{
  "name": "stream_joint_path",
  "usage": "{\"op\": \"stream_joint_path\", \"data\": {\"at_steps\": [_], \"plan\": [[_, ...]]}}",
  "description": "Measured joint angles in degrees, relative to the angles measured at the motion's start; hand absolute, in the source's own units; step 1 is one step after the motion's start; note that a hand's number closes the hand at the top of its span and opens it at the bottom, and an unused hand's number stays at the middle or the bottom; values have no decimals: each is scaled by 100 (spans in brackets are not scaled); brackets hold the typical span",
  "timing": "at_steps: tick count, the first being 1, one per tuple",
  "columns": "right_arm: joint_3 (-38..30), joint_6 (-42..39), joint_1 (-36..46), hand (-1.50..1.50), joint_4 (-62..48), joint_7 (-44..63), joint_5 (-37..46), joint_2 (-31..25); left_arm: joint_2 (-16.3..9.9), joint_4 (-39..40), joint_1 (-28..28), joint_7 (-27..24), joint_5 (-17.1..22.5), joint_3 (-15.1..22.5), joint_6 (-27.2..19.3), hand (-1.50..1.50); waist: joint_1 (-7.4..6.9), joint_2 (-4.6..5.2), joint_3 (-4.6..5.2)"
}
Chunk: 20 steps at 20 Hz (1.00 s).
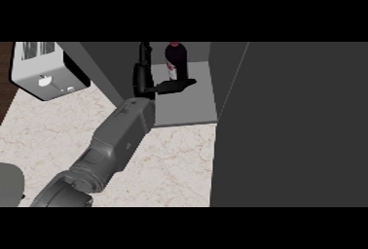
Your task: Pick up the wine, place it into the cabinet and close the cabinet
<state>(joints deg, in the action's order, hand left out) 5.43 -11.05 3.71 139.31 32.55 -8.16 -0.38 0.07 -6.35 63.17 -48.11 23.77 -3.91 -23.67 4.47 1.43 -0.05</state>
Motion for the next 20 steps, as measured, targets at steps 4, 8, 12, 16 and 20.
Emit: {"op": "stream_joint_path", "data": {"at_steps": [4,8,12,16,20], "plan": [[50,38,13,-150,-22,-14,11,-1,-2,35,-1,-39,-64,61,151,-150,-2,-5,0],[-10,51,45,-150,-8,22,-13,-20,0,42,-6,-55,-79,103,360,-150,-11,-10,4],[111,57,-33,-150,15,23,-5,4,1,21,-33,-102,-42,130,521,-150,-7,-25,4],[53,44,45,-150,27,103,-31,-43,-1,-22,-89,-133,167,141,713,-150,20,-55,-2],[77,82,91,-150,-5,113,-16,-15,3,-89,-117,-171,387,247,812,-150,13,-64,7]]}}
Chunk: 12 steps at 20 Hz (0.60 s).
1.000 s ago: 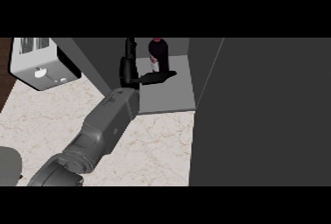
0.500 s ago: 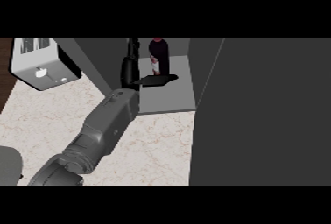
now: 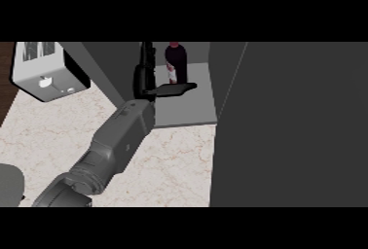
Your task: Pick up the wine, place it into the cabinet and close the cabinet
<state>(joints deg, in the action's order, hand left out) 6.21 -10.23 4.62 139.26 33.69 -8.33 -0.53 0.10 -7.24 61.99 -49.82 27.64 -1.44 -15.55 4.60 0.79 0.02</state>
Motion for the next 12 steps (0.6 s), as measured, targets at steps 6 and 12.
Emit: {"op": "stream_joint_path", "data": {"at_steps": [6,12], "plan": [[88,158,202,-150,-1,172,2,28,-2,-227,-193,14,411,403,106,-150,0,-42,-4],[80,191,114,-150,21,186,49,-7,-9,-922,-867,118,962,1170,-55,-150,-96,-85,-3]]}}
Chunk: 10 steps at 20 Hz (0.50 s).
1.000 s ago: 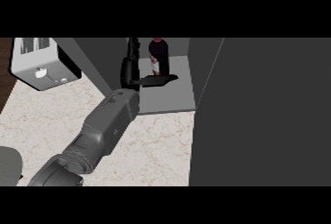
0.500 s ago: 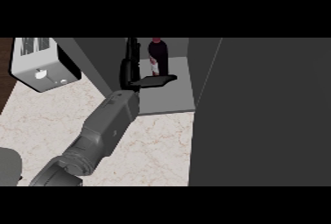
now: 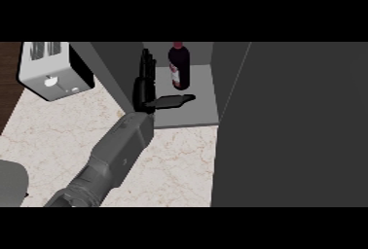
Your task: Pick up the wine, place it into the cabinet and close the cabinet
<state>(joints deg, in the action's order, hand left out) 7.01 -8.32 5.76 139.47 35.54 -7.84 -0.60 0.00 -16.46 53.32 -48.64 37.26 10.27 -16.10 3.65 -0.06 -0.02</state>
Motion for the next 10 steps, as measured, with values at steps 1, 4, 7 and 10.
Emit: {"op": "stream_joint_path", "data": {"at_steps": [1,4,7,10], "plan": [[12,0,-43,-150,15,-5,8,-5,-1,-188,-144,26,115,177,-100,-150,-21,-2,1],[2,66,24,-150,36,50,54,-25,0,-891,-604,164,416,827,-455,-150,-98,-11,2],[-88,86,-4,-150,52,42,74,-61,0,-1782,-1135,283,674,1501,-967,-150,-181,-22,2],[-157,97,-59,-150,85,47,72,-97,0,-2597,-1588,347,768,2063,-1511,-150,-248,-23,1]]}}
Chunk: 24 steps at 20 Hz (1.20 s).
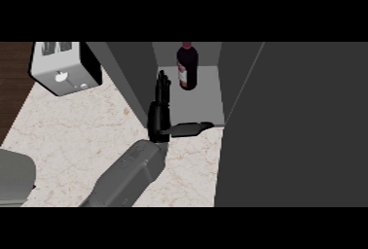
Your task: Pick up the wine, place it into the cabinet and close the cabinet
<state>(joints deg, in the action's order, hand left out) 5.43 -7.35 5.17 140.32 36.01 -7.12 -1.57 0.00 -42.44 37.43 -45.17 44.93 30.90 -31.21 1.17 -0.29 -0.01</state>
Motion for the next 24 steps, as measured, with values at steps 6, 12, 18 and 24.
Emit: {"op": "stream_joint_path", "data": {"at_steps": [6,12,18,24], "plan": [[-101,-60,-201,-150,45,-114,3,-58,-50,-1618,-930,248,-324,729,-721,-150,-106,-5,-2],[-214,-38,-128,-150,62,-55,11,-124,-269,-3154,-1838,615,-763,1154,-1238,-150,-137,1,-1],[-218,-28,-125,-150,44,-56,-6,-113,-677,-4487,-2606,1050,-1263,1471,-1776,-150,-137,6,-2],[-274,-130,-26,-150,33,88,-72,-174,-1056,-5606,-3296,1232,-1590,1774,-1869,-150,-139,10,-1]]}}
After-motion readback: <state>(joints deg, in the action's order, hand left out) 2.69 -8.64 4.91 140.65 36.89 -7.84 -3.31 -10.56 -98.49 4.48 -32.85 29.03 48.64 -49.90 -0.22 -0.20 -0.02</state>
